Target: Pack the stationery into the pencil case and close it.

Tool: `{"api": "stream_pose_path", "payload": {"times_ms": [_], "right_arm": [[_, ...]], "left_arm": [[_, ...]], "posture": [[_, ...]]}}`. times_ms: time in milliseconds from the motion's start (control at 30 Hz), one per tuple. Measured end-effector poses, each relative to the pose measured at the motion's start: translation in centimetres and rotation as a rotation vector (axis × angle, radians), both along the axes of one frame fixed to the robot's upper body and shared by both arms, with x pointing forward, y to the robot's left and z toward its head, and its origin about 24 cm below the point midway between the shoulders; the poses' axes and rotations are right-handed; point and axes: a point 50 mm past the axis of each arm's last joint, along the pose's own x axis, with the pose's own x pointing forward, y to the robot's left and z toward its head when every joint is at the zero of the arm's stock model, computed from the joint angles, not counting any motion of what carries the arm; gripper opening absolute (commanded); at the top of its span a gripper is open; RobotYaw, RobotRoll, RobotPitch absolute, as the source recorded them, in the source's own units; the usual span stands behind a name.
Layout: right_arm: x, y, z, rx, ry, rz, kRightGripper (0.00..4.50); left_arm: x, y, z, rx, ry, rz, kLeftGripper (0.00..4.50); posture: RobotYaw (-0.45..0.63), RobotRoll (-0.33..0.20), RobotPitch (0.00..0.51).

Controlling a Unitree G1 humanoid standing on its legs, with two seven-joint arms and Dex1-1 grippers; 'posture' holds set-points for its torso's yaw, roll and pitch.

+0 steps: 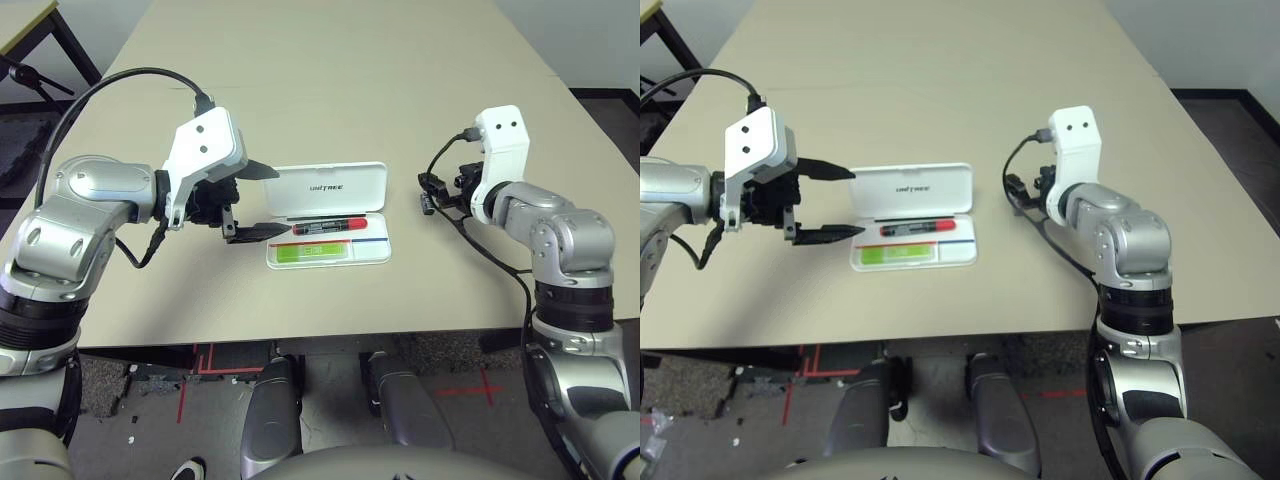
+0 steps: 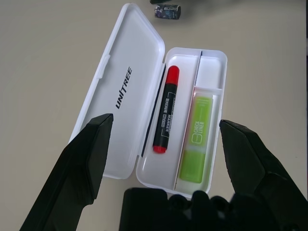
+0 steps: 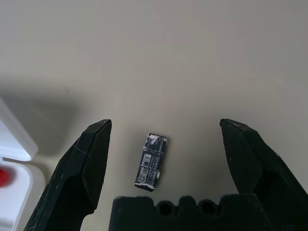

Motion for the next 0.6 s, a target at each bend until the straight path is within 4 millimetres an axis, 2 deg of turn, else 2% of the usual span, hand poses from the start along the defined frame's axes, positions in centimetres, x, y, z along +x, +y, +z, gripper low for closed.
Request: {"api": "stream_pose_path", "payload": {"times_ms": [267,433,600], "right_arm": [[0.6,0.7,-1.8,-0.004,0.082,0.033,4.50],[0.6,1.5,-2.3,-0.009,0.097,0.062,4.50],[0.5,1.6,-2.4,-0.009,0.104,0.066,4.50]], "left_arm": [[-0.1,0.0,-0.4,-0.003,0.006,0.028,4.47],[-0.4,-0.2,-0.5,0.000,0.007,0.027,4.47],[-0.3,-0.1,-0.5,-0.001,0.009,0.041,4.47]], "posture": [[-0.10,0.000,0.167],[-0.09,0.000,0.166],[-0.10,0.000,0.165]]}}
